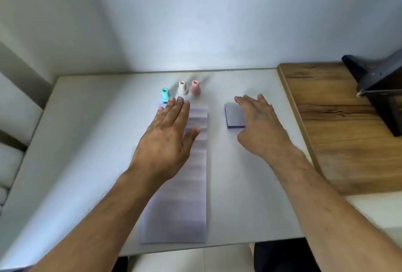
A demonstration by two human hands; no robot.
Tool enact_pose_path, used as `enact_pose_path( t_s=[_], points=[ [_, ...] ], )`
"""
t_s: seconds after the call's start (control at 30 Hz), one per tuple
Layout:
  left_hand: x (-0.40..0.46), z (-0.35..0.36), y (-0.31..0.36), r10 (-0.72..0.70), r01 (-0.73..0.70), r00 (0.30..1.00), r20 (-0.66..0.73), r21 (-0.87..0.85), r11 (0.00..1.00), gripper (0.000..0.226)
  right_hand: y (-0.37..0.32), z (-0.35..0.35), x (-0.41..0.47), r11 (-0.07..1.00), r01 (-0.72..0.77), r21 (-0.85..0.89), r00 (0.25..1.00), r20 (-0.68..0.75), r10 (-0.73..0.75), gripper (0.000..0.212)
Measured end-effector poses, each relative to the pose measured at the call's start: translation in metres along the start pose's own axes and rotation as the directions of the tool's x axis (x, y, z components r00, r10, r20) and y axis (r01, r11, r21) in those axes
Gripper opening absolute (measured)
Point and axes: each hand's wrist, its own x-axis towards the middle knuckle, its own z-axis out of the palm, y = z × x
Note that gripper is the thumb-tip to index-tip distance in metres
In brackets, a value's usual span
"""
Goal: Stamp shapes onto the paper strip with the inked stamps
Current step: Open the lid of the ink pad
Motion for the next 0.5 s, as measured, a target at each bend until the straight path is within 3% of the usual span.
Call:
enact_pose_path(
  t_s=[0.2,0.33,0.5],
  points=[
    [0.015,0.007,0.021,0.062,-0.061,0.998,-0.029,0.007,0.998,0.071,0.004,0.002,0.002,0.995,-0.065,0.070,0.995,0.081,0.059,0.085],
    [0.028,0.013,0.032,0.140,-0.137,0.989,-0.044,0.058,0.989,0.071,0.007,0.002,0.005,0.994,-0.045,0.098,0.998,0.042,0.041,0.085],
    [0.059,0.023,0.050,0.231,-0.236,0.971,0.052,0.113,0.965,0.075,0.012,0.000,0.005,0.992,-0.025,0.122,0.997,-0.065,0.033,0.082]
  ],
)
